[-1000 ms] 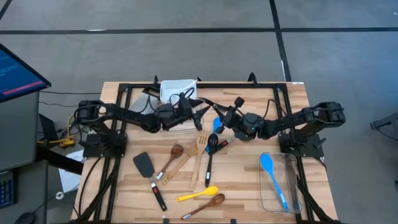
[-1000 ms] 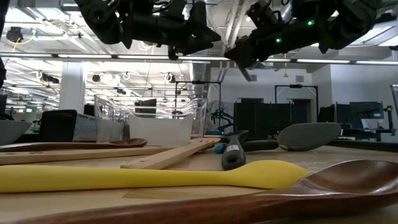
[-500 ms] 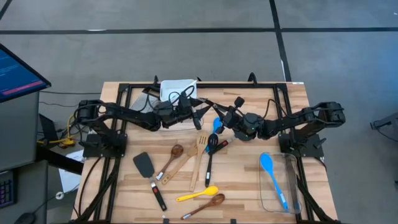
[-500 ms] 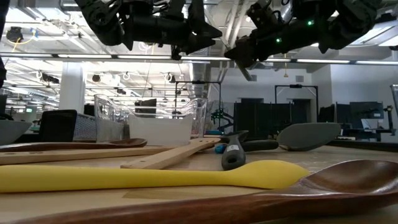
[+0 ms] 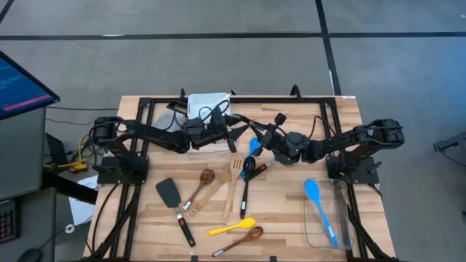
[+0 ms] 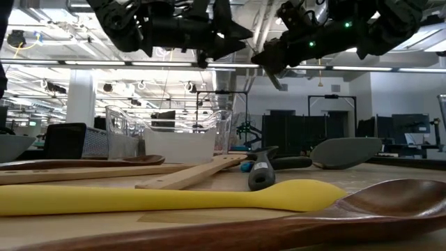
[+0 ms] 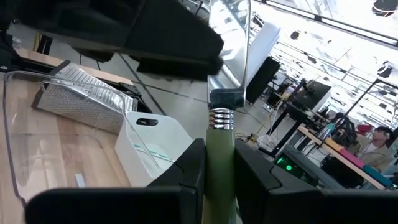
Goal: Pick & Place Kitchen Items
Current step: Put the gray table knife into the white bin
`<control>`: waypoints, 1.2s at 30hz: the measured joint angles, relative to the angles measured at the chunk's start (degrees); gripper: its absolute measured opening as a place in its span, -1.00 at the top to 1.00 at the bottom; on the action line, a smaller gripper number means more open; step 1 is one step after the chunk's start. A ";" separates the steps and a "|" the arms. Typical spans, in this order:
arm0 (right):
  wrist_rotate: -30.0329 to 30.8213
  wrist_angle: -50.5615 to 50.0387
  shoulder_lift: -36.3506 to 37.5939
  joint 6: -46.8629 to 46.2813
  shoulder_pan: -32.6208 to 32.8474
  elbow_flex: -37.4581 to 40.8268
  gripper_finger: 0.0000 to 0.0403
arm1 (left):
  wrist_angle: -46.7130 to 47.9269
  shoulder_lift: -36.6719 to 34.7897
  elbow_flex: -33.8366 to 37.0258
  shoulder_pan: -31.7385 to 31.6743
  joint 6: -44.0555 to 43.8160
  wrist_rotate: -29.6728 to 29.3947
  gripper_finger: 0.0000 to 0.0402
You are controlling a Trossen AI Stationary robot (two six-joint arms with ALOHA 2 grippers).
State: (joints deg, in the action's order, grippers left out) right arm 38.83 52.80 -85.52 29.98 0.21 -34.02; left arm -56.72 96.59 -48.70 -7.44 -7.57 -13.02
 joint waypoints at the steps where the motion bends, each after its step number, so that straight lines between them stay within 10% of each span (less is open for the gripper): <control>1: 0.01 0.00 0.00 0.01 0.00 0.00 0.75 | -0.06 0.99 -1.00 0.00 0.04 0.20 0.17; 12: 0.20 -0.02 0.00 0.47 -0.10 0.00 0.75 | 0.01 4.06 -3.95 -0.02 1.25 0.34 0.21; 25: 0.24 -0.48 0.00 0.48 -0.79 0.00 0.75 | 0.19 4.06 -3.95 -0.95 4.20 0.20 0.94; 36: 0.19 -1.54 0.02 -0.49 -0.79 0.00 0.59 | 0.18 4.06 -3.95 -0.96 7.89 0.44 1.00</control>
State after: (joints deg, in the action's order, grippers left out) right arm 39.02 51.25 -85.49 29.49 -0.58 -34.02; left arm -56.54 100.64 -52.64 -8.40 0.31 -12.58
